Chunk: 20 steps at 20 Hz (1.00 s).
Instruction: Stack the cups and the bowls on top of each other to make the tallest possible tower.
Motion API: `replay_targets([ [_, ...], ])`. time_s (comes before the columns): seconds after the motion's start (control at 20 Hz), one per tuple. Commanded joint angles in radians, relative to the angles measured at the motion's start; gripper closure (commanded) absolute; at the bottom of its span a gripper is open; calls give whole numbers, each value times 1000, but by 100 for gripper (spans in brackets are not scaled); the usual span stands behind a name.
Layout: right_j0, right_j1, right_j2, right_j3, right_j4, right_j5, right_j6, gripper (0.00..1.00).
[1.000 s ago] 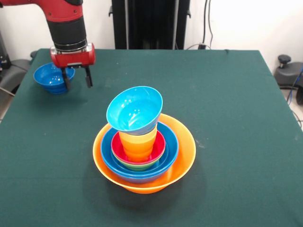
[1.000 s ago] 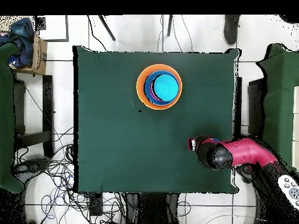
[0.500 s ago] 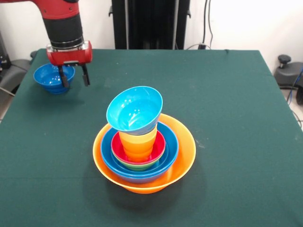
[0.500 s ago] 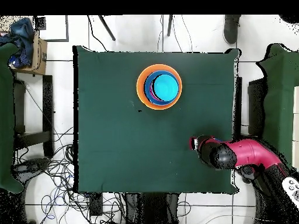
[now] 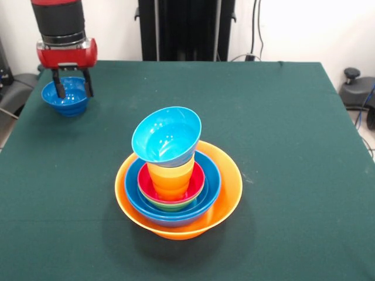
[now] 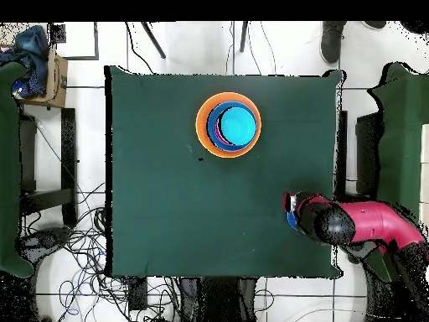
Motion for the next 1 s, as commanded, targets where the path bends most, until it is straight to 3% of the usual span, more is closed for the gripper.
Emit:
replay_targets([
  [0.05,26,-3,8,47,-9,97,-272,0],
  [0.55,17,-45,-52,130,-14,38,-122,0],
  [1.0,58,-29,-108,104,-48,23,-62,0],
])
